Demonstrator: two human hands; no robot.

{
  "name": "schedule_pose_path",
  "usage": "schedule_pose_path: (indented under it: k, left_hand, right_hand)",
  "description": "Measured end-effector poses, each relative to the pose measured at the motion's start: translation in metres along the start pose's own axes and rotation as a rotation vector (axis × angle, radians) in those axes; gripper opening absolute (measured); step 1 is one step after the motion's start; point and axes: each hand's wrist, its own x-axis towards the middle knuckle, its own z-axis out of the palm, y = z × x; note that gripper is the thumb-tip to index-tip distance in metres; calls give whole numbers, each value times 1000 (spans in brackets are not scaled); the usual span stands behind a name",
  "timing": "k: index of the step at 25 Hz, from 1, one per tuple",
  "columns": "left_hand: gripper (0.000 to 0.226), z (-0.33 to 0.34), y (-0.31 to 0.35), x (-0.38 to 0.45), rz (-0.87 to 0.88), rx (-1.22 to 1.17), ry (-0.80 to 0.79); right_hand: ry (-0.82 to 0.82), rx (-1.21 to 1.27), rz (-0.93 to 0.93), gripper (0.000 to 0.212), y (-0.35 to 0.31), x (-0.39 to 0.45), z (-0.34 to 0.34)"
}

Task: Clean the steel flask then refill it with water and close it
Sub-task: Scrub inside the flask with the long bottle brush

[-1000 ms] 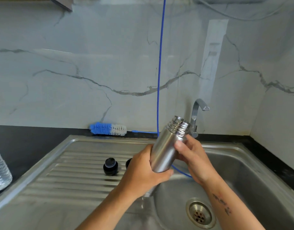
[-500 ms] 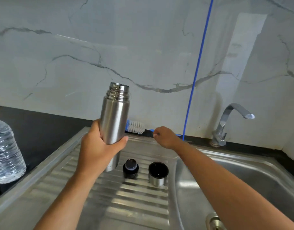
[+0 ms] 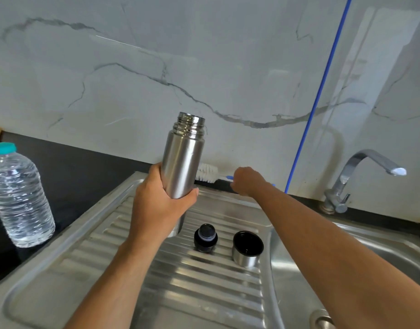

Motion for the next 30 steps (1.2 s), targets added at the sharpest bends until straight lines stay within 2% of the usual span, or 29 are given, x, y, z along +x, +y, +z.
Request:
schedule_pose_path:
  k: [3,6,11,18,21,24,30]
  left_hand:
    - [69,-4,-2,1,-37,-35,23]
    - [68,-6,-3,2,-38,-38,39]
    - [73,-11,-5,3,-21,13,46]
    - [68,-14,-28,7,-150,160,108]
    - [67,-14,-37,9,-172,185,163]
    - [68,-12,-39,9,-190,216,159]
    - [73,-12,-48,13,-144,279,156]
  right_hand:
    - [31,41,-50,30,-21,-15,-24]
    - [42,75,-40,32,-34,-47,-54]
    - [101,133,12,40,-2,-116,-98]
    - [175,275,41,24,57,-215,-142]
    - [263,254,-15,20,68,-241,-155]
    - [347,293,-70,22,68,-251,-164]
    - [341,196,-110,24,49,-240,-180]
